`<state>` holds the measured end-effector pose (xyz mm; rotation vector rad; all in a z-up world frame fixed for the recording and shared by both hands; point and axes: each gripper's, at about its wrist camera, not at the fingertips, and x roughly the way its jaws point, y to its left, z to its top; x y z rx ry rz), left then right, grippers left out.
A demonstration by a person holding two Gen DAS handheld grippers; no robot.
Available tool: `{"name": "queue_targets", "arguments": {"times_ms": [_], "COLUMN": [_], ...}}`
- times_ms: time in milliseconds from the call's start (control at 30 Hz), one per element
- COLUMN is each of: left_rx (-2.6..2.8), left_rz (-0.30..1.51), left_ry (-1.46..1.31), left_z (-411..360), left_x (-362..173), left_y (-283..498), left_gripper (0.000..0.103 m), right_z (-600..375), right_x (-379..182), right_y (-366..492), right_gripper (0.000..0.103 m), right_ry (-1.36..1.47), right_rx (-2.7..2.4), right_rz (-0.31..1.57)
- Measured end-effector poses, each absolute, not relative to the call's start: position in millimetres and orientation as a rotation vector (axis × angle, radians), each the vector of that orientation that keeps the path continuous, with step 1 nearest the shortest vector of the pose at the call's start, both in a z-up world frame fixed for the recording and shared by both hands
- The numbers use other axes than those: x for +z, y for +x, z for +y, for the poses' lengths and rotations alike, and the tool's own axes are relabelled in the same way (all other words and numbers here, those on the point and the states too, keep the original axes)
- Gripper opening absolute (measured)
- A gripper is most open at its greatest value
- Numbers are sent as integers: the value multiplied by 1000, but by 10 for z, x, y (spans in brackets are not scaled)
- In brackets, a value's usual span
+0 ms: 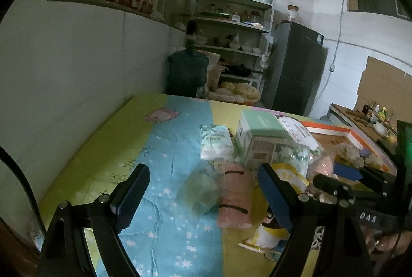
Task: Organize soft objects
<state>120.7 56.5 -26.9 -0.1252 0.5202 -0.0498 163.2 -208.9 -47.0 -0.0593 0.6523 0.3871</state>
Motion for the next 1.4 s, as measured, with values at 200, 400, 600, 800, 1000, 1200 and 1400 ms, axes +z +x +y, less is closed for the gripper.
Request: {"name": "queue_targets", "arguments": {"times_ms": [200, 400, 600, 800, 1000, 1200, 1400], "left_rx": [-60, -58, -41, -83, -61, -78, -74], "left_rz": [544, 559, 595, 651, 705, 707, 679], "left_ry": [-129, -131, -126, -170, -174, -169, -166], "left_z": [589, 652, 745, 718, 635, 597, 616], "left_x": [-356, -396, -480, -576, -697, -760, -750], "left_y": [1239, 1292, 1417, 1631, 1790, 1786, 1723], "left_gripper": [86, 86, 86, 86, 73, 50, 44], "right_z": [-2131, -2179, -2292, -2283, -2226, -2237, -2230], "right_x": [-462, -419, -223, -46, -11, -43, -62], "right_y": [1669, 1659, 1512, 1380, 1325, 1344, 1356], "right_gripper": [41, 37, 37, 37, 37, 37, 37], "right_ry": [-34, 2, 56, 69, 65, 70, 78], "right_rx": [372, 372, 390, 420, 437, 440, 447], "right_rz": [671, 659, 580, 519, 509, 518, 526]}}
